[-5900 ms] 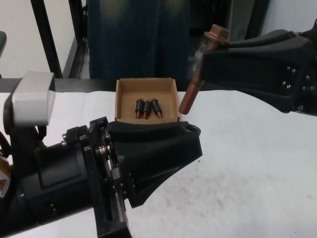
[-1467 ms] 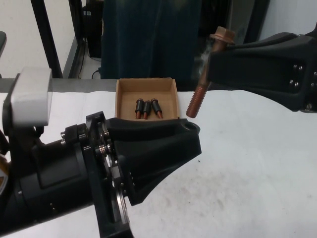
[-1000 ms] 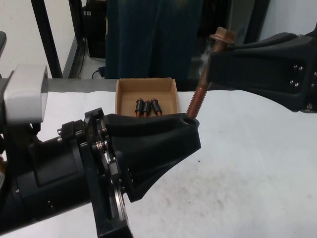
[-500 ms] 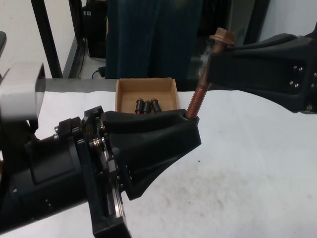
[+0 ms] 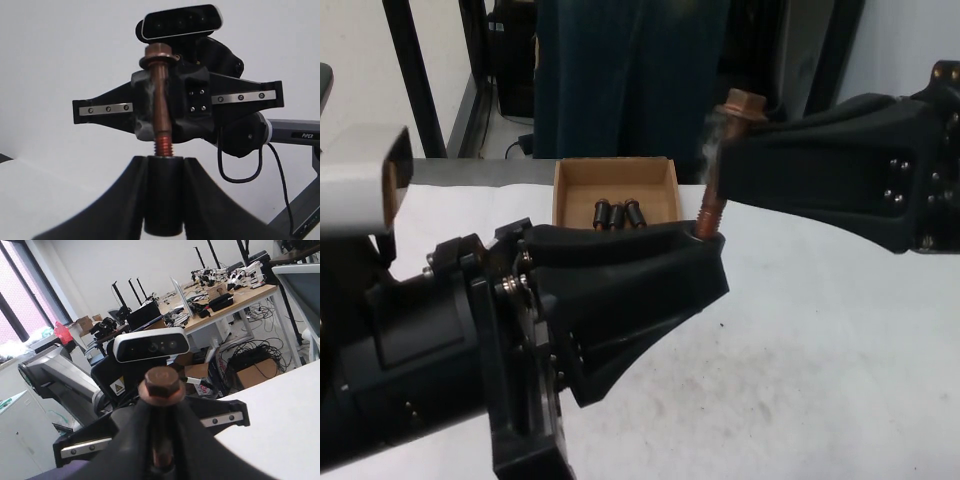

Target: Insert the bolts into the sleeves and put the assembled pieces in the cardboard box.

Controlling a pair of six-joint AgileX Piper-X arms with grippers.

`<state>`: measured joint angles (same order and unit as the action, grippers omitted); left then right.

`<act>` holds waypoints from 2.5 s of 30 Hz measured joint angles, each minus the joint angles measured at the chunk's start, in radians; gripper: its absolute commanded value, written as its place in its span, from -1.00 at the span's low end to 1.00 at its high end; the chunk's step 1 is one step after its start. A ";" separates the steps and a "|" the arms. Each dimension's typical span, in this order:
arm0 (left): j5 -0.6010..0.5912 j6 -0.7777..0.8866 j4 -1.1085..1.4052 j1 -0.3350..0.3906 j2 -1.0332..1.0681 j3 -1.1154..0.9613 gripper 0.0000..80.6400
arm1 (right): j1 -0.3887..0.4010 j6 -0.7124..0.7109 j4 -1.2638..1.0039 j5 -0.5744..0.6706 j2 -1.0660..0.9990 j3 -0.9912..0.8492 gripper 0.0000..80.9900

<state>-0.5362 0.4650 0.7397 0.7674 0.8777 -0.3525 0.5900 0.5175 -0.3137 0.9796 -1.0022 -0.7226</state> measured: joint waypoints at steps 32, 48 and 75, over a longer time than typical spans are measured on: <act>-0.055 -0.015 -0.071 -0.001 0.000 0.006 -0.98 | 0.037 -0.156 0.196 0.017 0.001 -0.006 -1.00; -0.122 -0.031 -0.045 -0.109 -0.003 0.003 -0.98 | 0.040 -0.245 0.199 -0.039 -0.004 -0.005 -0.47; 0.008 -0.078 0.046 -0.166 -0.009 -0.011 -0.98 | 0.057 -0.268 0.248 -0.064 -0.004 0.004 0.04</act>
<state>-0.5281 0.3866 0.7857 0.6010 0.8691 -0.3633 0.6470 0.2491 -0.0658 0.9157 -1.0065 -0.7189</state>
